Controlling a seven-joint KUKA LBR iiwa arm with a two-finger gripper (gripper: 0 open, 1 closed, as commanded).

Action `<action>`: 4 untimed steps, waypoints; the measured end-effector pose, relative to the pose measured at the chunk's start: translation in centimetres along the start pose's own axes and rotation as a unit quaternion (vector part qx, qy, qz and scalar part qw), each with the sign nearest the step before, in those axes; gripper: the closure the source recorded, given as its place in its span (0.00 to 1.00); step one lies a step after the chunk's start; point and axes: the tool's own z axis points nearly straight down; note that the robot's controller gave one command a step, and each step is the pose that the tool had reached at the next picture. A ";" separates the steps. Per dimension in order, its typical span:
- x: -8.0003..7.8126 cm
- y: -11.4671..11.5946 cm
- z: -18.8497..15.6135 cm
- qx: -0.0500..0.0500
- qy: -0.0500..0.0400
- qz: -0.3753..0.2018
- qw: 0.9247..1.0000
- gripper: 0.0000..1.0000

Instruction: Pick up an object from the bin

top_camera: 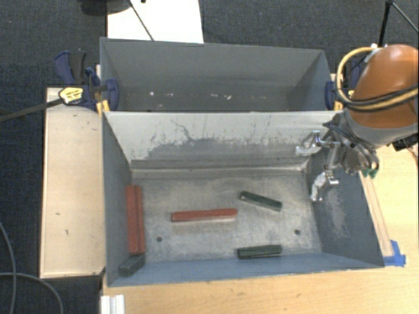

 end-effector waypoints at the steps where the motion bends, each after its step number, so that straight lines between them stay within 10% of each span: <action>1: 0.0 3.9 2.4 0.003 -0.005 -0.016 1.000 0.00; 2: -1.6 5.4 12.1 0.002 -0.004 -0.047 0.999 1.00; 3: -1.5 5.4 12.2 0.002 -0.003 -0.048 0.999 0.00; 4: -1.5 5.4 12.2 0.002 -0.003 -0.049 0.999 0.00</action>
Offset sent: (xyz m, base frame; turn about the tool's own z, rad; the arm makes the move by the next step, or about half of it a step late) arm 0.0112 0.0554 -0.1222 -0.0951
